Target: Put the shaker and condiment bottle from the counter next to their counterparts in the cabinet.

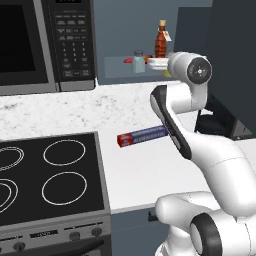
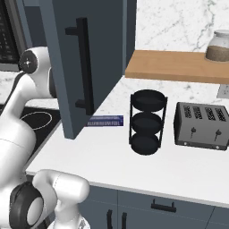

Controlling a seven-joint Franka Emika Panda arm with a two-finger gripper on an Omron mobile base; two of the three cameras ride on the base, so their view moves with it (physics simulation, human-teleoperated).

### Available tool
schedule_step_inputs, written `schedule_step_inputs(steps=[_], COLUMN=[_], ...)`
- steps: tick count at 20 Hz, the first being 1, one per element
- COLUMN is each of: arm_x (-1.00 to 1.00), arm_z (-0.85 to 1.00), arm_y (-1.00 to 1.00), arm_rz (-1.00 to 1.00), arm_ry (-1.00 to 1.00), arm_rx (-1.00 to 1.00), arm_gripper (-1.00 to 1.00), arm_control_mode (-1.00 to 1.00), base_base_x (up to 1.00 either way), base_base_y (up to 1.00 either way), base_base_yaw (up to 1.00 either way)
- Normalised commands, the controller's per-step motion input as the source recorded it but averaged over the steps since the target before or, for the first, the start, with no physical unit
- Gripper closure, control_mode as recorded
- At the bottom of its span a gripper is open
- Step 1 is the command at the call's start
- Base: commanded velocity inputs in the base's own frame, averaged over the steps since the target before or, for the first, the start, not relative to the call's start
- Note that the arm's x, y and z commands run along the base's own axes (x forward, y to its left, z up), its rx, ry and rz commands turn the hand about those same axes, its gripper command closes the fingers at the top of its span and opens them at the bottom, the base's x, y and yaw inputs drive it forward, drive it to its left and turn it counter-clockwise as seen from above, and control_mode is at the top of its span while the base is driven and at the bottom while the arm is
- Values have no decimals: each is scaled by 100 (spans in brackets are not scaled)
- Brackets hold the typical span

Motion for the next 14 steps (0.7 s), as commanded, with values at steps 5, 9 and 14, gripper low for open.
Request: schedule_step_inputs(steps=[5, 9, 14], arm_x=[15, 11, 6], arm_z=[-2, -1, -3], arm_y=[1, 4, 8], arm_rz=[0, 1, 2], arm_ry=[2, 1, 1], arm_rx=[0, 0, 0], arm_gripper=[100, 100, 100], arm_control_mode=[-100, -100, -100], base_base_x=[0, 0, 0], base_base_y=[0, 0, 0], base_base_yaw=[0, 0, 0])
